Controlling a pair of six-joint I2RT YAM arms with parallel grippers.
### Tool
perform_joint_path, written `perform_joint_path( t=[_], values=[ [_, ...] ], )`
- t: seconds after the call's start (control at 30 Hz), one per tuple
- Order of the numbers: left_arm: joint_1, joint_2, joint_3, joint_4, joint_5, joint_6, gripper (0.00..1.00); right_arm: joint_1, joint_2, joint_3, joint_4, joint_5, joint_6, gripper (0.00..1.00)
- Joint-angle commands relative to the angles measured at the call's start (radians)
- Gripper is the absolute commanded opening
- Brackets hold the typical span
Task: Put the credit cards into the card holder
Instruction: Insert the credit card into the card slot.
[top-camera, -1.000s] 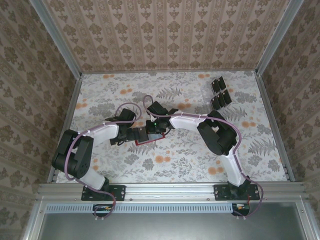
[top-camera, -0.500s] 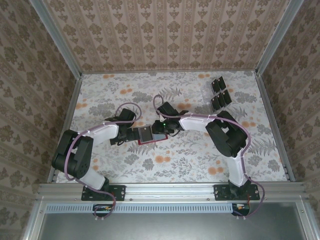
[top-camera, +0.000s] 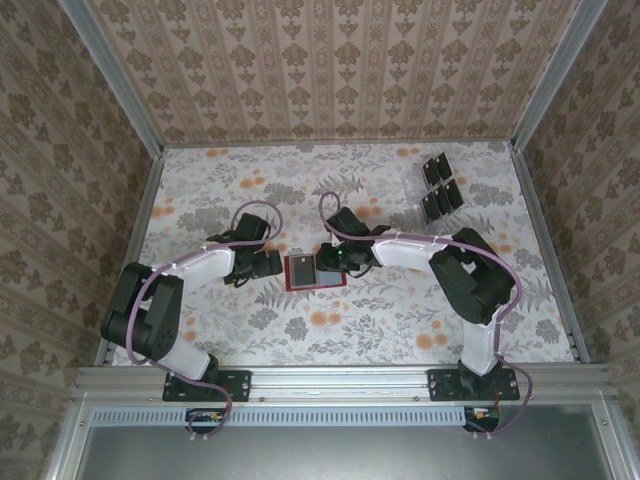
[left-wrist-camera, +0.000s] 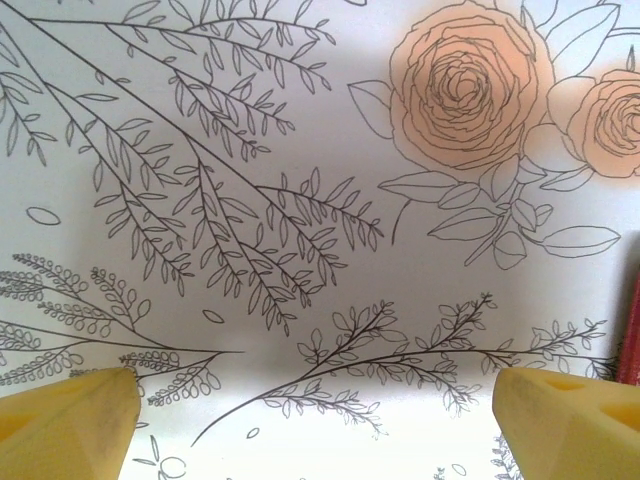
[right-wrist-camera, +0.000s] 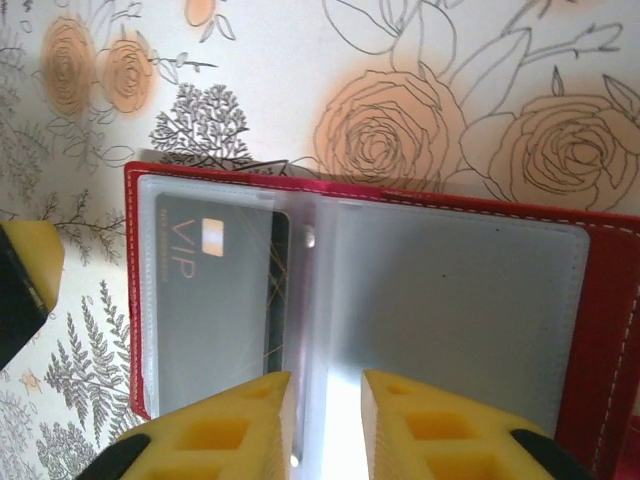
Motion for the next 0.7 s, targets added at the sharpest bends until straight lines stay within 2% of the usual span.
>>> perform_joint_path(
  t=[0.0,0.13,0.23,0.67],
  values=[
    [-0.008,-0.014,0.013,0.01,0.021,0.021,1.0,0.01,-0.023,0.033,-0.039,0.014,-0.012,0.19],
    [-0.01,0.002,0.006,0.018,0.025,0.02,1.0,0.017,0.003,0.047,-0.033,0.0,-0.013,0.08],
    [-0.01,0.02,0.006,0.028,0.036,0.022,1.0,0.024,0.024,0.059,-0.031,-0.006,-0.01,0.05],
    [-0.06,0.082,0.017,0.043,0.041,0.021,1.0,0.036,0.082,0.09,-0.037,-0.009,-0.003,0.02]
  ],
)
